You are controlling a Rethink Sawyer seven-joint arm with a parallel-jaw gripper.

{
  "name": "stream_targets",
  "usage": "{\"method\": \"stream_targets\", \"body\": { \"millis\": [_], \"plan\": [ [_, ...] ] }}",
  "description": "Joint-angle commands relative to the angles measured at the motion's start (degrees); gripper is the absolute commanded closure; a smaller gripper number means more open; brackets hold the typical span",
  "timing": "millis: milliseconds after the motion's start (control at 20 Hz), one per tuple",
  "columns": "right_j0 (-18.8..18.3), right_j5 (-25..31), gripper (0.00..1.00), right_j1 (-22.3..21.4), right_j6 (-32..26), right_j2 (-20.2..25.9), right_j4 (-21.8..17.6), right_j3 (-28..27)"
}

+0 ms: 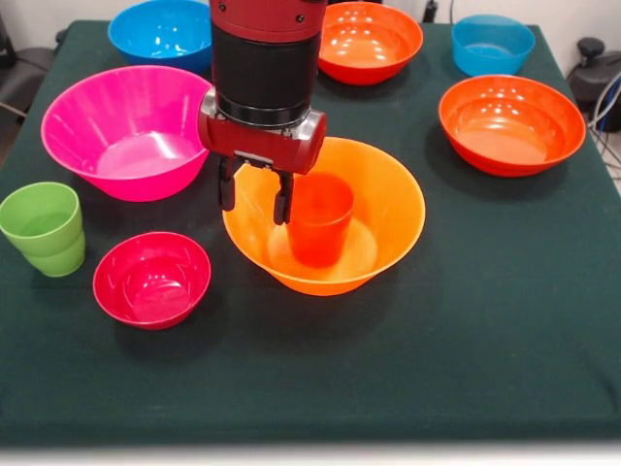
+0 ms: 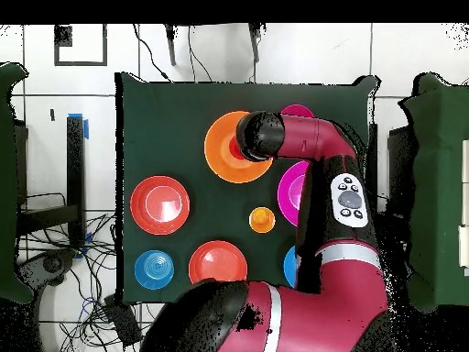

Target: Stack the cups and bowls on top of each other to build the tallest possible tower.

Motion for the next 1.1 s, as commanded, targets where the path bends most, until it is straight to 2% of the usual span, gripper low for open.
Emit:
{"method": "stream_targets", "body": {
  "millis": [50, 550, 1100],
  "plan": [
    [0.0, 6.9, 0.0, -3.0, -12.2, 5.7, -3.8, 6.9],
    [-1.7, 6.5, 0.0, -8.7, -11.9, 5.8, -4.3, 13.8],
    [-4.7, 2.9, 0.0, -8.7, -12.5, 7.0, -5.7, 16.9]
  ]
}}
